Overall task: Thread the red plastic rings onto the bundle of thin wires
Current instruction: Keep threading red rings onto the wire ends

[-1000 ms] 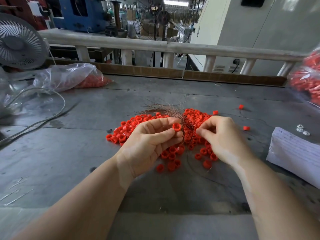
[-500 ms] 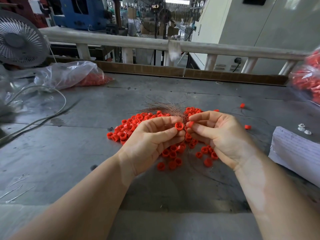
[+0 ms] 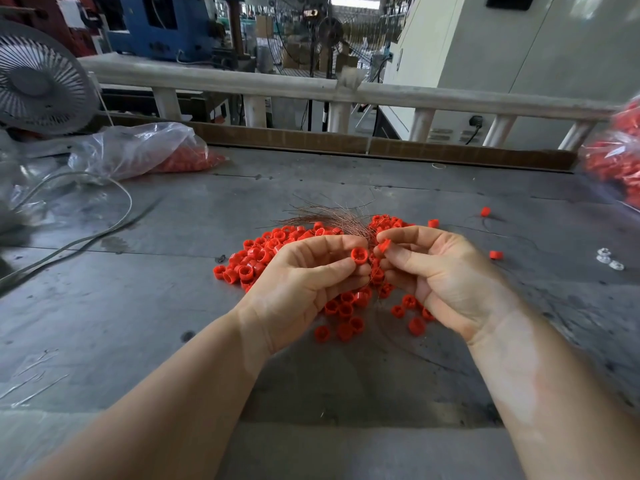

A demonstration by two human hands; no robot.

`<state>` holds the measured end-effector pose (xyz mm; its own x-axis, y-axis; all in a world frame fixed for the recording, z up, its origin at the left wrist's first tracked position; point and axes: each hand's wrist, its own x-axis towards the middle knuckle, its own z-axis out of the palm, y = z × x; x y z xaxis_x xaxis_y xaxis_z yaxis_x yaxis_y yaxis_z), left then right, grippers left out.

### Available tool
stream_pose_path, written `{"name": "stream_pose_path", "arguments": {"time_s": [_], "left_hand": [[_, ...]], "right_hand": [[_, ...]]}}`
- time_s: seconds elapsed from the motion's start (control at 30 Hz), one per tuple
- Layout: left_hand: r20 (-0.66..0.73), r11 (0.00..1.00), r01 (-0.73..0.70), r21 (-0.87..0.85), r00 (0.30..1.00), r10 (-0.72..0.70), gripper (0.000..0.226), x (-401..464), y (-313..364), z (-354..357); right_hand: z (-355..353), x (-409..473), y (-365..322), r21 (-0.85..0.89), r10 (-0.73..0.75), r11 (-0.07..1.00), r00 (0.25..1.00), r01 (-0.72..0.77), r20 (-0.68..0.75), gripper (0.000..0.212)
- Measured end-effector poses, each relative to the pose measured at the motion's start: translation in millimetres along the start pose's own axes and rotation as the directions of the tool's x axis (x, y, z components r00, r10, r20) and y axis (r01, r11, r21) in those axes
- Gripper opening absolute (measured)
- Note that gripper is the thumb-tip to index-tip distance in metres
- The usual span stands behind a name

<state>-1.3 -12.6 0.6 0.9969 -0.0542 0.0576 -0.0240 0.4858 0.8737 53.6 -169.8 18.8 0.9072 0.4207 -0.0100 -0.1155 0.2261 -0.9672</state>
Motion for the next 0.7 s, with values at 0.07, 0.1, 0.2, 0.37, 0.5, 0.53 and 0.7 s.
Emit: {"name": "stream_pose_path", "arguments": {"time_s": [0.07,0.1,0.2,0.37,0.5,0.53,0.7], "left_hand": [[-0.001,1.000,0.001,0.001,1.000,-0.001,0.025,0.3,0.1,0.1],[0.000,1.000,0.000,0.000,1.000,0.000,0.025,0.6,0.1,0.0],[-0.003,1.000,-0.003,-0.003,1.000,0.003,0.025,1.2,-0.1,0.8],[-0.002,1.000,-0.010,-0.012,1.000,0.010,0.025,-0.4,-0.3,1.6],[0.002,1.000,-0.009,-0.012,1.000,0.009,0.025,-0.5,0.0,2.5],[0.002,1.000,-0.008,-0.011,1.000,0.008,0.025,-0.6,0.0,2.5],[-0.004,1.000,-0.007,-0.008,1.000,0.007,0.025,-0.4,0.3,2.7]], "right_hand": [[0.1,-0.4,0.0,-0.011,0.007,1.000,1.000,-0.007,0.007,0.017],[0.2,-0.5,-0.2,-0.018,0.008,1.000,1.000,-0.007,0.009,0.017],[0.1,0.2,-0.1,-0.019,0.005,1.000,1.000,-0.005,0.013,0.017],[0.8,0.1,-0.6,0.014,0.006,1.000,1.000,-0.007,0.030,0.013],[2.5,-0.5,-2.0,0.012,-0.026,1.000,1.000,0.027,-0.013,0.020],[2.7,-0.7,-2.1,0.012,-0.031,0.999,0.999,0.031,-0.019,0.022],[3.2,-1.2,-1.8,0.027,-0.031,0.999,0.999,0.032,-0.042,0.024]]}}
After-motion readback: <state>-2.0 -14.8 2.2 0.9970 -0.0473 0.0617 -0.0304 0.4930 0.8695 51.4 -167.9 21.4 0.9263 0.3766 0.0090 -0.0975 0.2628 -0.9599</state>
